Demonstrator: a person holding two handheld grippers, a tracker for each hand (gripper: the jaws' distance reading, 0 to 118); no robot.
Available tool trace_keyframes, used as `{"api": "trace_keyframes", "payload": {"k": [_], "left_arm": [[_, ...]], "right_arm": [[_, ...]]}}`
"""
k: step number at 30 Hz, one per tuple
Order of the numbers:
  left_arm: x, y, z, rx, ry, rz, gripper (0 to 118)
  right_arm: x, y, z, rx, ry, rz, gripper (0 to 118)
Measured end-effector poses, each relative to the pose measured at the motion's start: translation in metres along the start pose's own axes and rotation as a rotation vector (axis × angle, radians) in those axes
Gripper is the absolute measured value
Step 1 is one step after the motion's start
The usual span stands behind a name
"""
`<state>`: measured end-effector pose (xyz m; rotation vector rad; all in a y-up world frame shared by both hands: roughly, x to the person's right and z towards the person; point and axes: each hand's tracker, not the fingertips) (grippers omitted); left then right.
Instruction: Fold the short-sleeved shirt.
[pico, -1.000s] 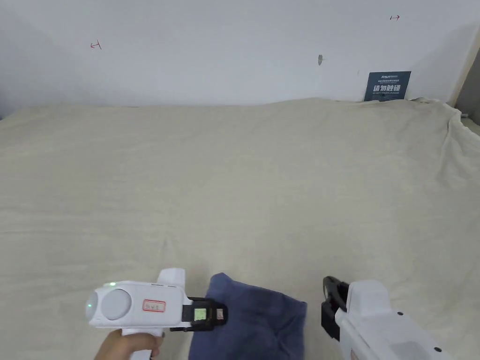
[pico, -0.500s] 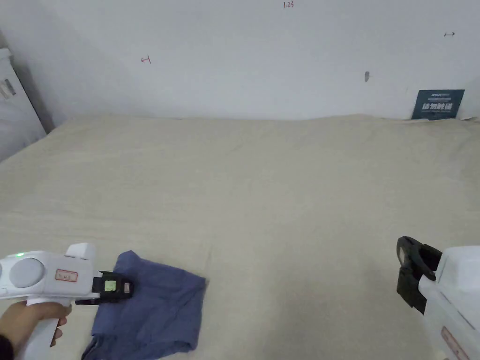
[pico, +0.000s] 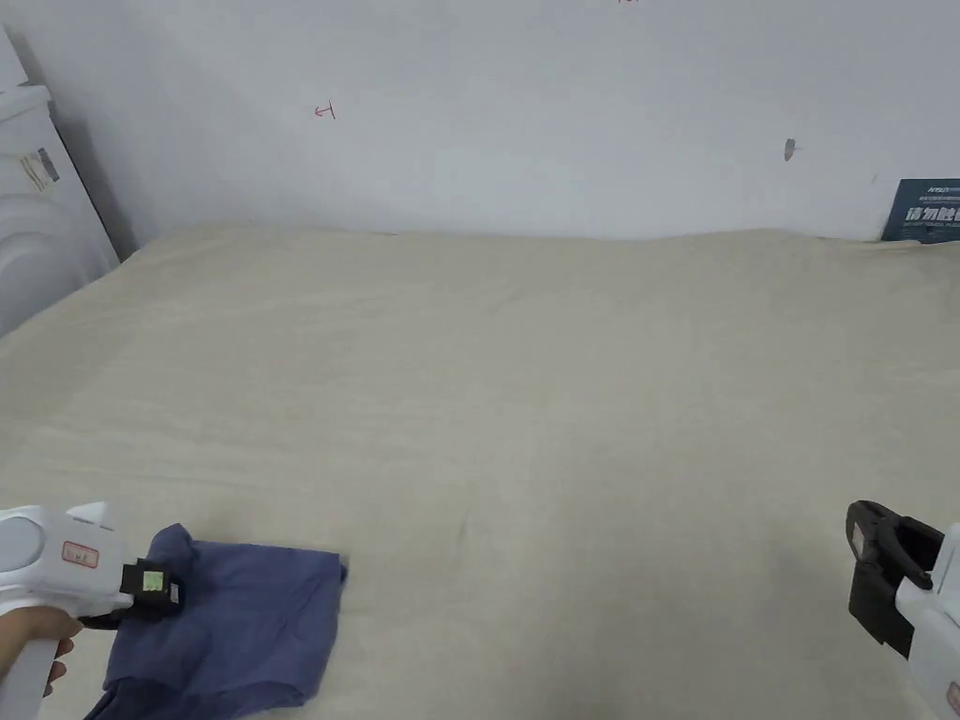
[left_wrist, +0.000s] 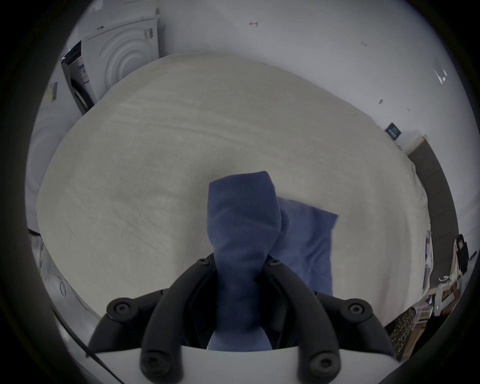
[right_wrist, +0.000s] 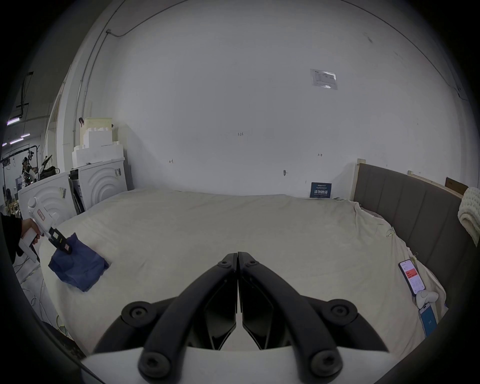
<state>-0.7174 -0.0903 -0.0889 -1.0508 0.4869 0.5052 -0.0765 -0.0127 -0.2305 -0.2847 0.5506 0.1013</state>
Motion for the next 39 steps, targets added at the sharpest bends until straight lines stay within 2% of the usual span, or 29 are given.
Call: {"api": "trace_keyframes", "payload": {"k": [5,6,8,9,10,12,13,18,30,39], "left_arm": [[-0.006,-0.005,-0.012,-0.003,0.031,0.051,24],[-0.005,-0.006,-0.013,0.004,0.037,0.05,29],[-0.003,-0.007,-0.013,0.028,0.106,0.056,52],[-0.003,-0.008,-0.014,0.038,0.149,0.046,69],[-0.001,-0.009,-0.012,0.052,0.173,0.035,81],[0.005,-0.013,-0.003,0.132,0.21,0.016,100],[0.029,-0.029,0.013,0.184,0.233,-0.008,101],[0.051,-0.035,0.056,0.427,0.334,-0.086,101],[0.168,-0.08,0.215,0.906,0.218,-0.226,101],[0.256,-0.133,0.255,1.11,0.105,-0.229,101]], "right_arm": [[-0.001,-0.003,-0.005,-0.02,0.005,0.007,0],[-0.001,-0.002,-0.005,-0.022,0.006,0.006,0],[0.0,-0.001,-0.004,-0.02,0.006,0.007,0],[0.0,0.001,-0.003,-0.019,0.005,0.008,0],[0.0,0.002,-0.001,-0.016,0.005,0.008,0],[0.002,0.006,0.003,-0.007,0.003,0.01,0],[0.002,0.008,0.005,-0.003,0.004,0.01,0],[0.003,0.019,0.017,0.019,0.01,0.017,0],[0.013,0.045,0.045,0.103,0.0,0.006,0],[0.025,0.052,0.077,0.159,-0.01,0.001,0]]}}
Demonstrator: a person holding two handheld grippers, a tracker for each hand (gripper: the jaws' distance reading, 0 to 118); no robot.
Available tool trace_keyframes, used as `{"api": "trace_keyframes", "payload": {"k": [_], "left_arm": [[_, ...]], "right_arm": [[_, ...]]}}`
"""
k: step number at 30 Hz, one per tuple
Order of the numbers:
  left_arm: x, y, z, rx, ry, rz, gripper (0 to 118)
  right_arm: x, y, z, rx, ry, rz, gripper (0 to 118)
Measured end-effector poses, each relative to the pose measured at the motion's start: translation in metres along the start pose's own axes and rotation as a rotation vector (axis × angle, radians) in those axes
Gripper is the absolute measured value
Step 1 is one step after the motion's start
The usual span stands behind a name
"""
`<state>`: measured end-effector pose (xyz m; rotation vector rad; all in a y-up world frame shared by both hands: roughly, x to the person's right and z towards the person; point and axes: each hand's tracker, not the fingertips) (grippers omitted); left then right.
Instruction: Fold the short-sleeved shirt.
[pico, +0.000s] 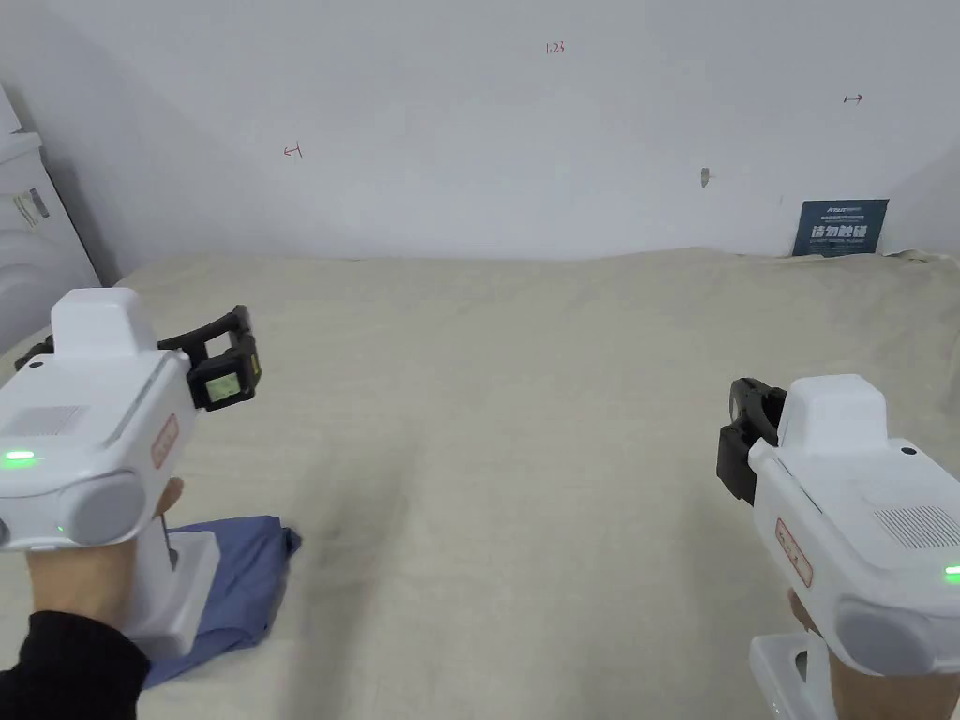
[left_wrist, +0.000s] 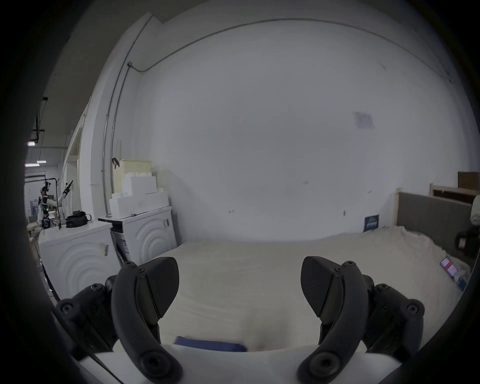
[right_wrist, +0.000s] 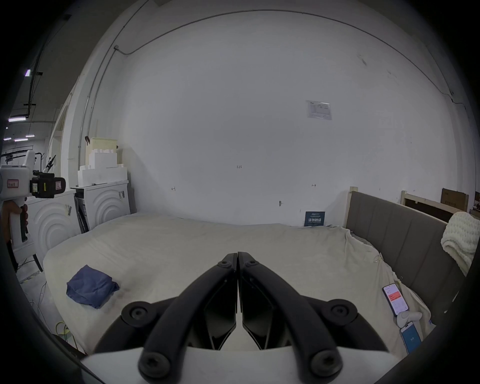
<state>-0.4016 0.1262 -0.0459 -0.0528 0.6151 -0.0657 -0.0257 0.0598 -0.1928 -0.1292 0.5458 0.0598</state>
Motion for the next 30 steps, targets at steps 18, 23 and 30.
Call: {"api": "trace_keyframes", "payload": {"k": [18,23,30], "left_arm": [[0.122,-0.067,0.045,0.094,-0.207,0.05,0],[0.135,-0.078,0.047,0.071,-0.21,0.06,0],[0.14,-0.075,0.049,0.082,-0.225,0.073,0]], "right_arm": [[0.038,0.003,0.048,0.061,-0.084,0.017,0],[0.044,-0.001,0.052,0.061,-0.111,0.013,0],[0.046,-0.005,0.055,0.06,-0.135,0.017,0]]}}
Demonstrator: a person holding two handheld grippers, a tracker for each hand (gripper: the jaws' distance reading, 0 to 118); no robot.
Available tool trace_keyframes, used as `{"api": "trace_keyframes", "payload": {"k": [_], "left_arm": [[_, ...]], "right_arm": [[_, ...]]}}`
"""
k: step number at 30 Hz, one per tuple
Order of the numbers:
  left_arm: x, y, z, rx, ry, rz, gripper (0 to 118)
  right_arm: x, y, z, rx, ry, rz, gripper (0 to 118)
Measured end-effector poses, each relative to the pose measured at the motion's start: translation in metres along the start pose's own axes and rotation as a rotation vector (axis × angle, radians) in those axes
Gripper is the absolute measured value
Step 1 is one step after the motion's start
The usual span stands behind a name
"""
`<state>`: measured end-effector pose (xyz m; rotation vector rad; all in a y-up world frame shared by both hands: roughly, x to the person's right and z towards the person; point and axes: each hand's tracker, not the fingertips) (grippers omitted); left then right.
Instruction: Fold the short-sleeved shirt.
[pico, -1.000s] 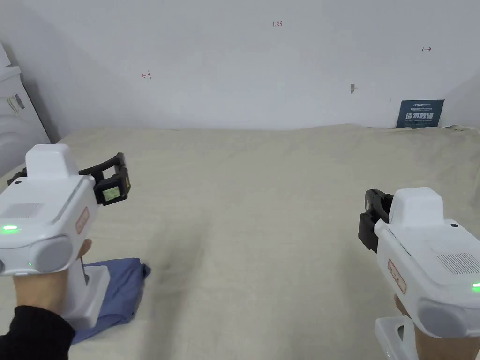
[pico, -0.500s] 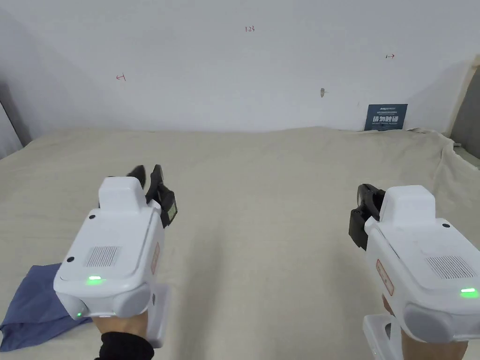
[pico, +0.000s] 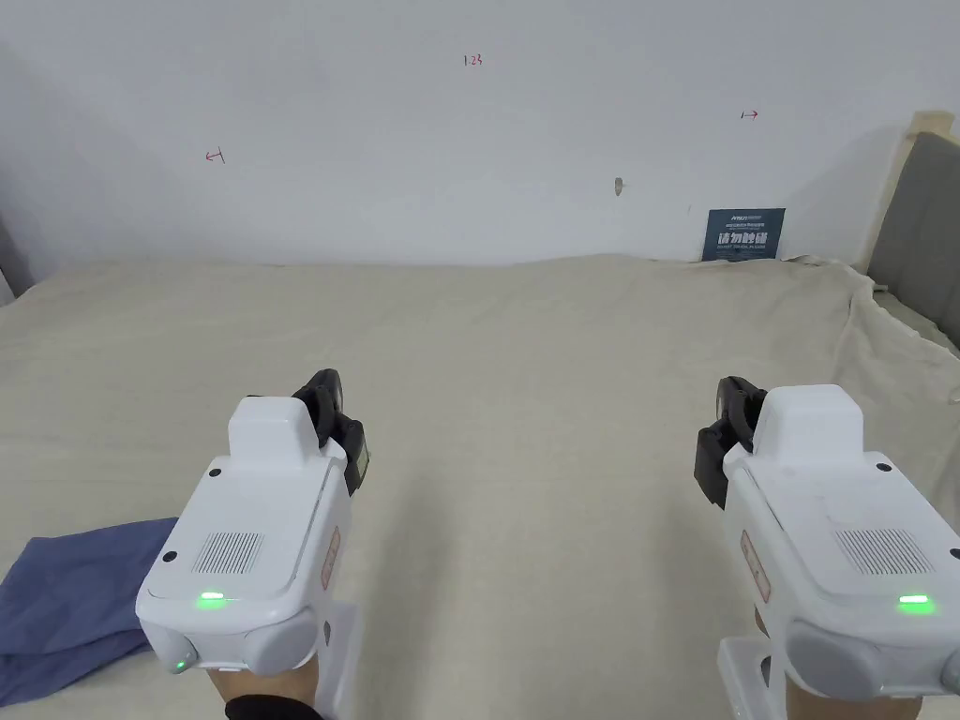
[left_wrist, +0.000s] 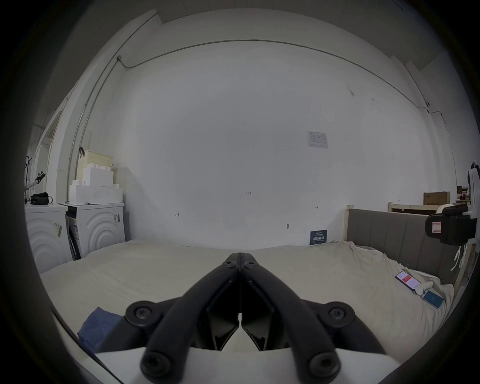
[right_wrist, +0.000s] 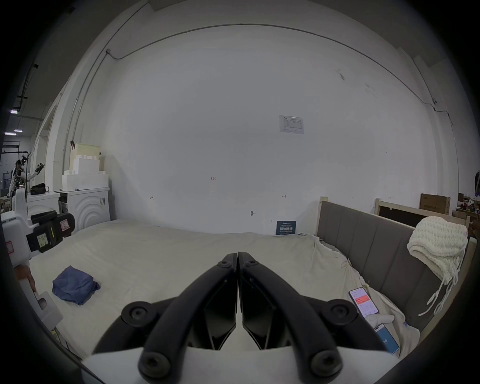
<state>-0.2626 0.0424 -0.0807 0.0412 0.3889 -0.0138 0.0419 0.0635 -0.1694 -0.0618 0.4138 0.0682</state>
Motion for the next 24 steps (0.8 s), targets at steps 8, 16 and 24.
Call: {"api": "trace_keyframes", "payload": {"k": [8,16,24], "left_arm": [[0.0003,0.0061,-0.0018,0.008,-0.008,-0.012,0],[-0.0031,0.0058,-0.0015,0.005,-0.006,-0.014,0],[-0.0033,0.0081,-0.0026,0.008,-0.007,-0.019,0]], "right_arm": [[0.0014,0.0003,0.0013,0.005,-0.014,-0.009,0],[0.0036,0.0003,0.0006,0.003,-0.019,-0.011,0],[0.0047,0.0028,0.002,0.008,-0.024,-0.01,0]]}}
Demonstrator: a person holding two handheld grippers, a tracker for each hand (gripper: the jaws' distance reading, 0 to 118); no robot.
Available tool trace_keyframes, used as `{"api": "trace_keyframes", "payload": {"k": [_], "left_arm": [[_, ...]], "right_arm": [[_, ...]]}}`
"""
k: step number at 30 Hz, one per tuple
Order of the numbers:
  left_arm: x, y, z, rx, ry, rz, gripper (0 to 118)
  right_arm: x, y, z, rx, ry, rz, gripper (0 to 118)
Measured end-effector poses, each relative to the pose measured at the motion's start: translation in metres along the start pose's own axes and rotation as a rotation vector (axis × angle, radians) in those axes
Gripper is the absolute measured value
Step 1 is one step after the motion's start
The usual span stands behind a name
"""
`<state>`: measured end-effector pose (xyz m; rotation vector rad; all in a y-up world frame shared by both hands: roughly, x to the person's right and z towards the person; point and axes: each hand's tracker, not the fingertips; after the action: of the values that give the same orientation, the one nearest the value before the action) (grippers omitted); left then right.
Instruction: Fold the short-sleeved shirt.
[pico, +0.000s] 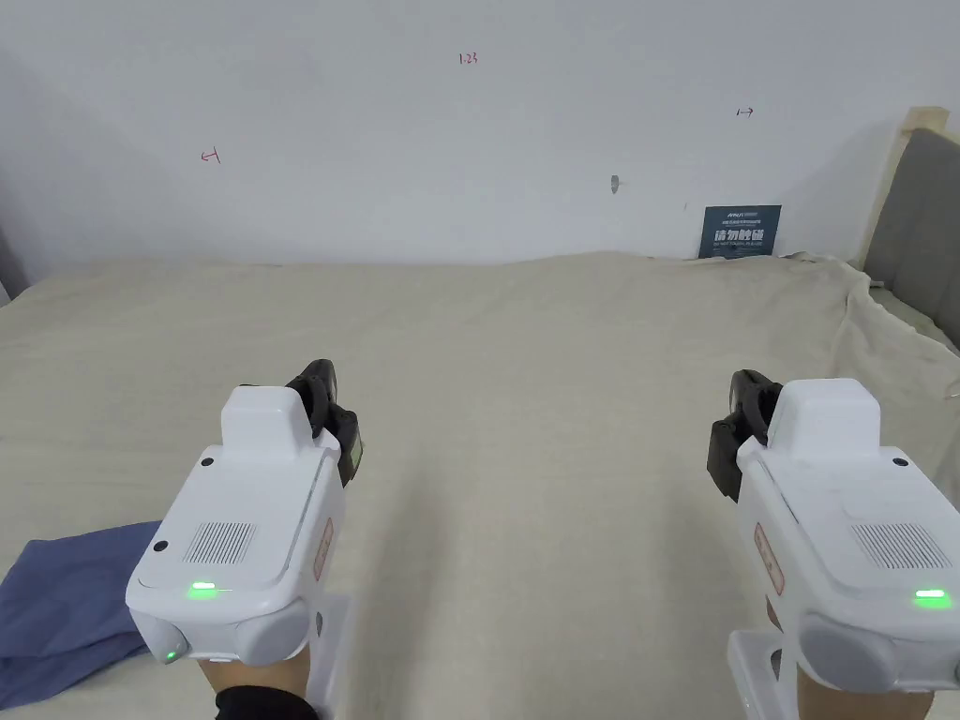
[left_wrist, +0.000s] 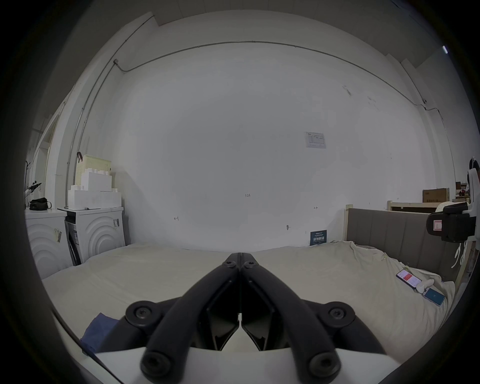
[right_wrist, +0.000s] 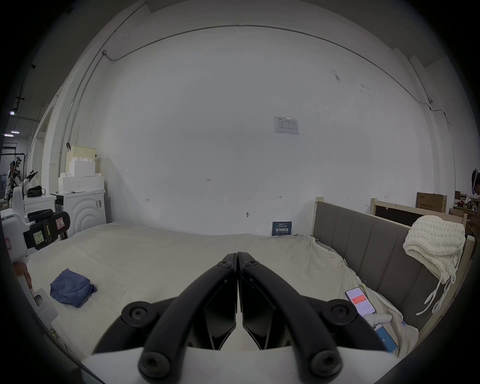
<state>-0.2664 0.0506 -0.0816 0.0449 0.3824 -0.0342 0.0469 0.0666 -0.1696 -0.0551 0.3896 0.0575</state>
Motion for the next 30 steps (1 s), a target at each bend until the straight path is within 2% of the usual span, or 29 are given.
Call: {"api": "trace_keyframes", "payload": {"k": [30], "left_arm": [[-0.0047,0.0044,-0.0038,0.005,-0.009,0.01,0]], "right_arm": [[-0.0003,0.0054,-0.0001,0.008,0.001,0.01,0]]}}
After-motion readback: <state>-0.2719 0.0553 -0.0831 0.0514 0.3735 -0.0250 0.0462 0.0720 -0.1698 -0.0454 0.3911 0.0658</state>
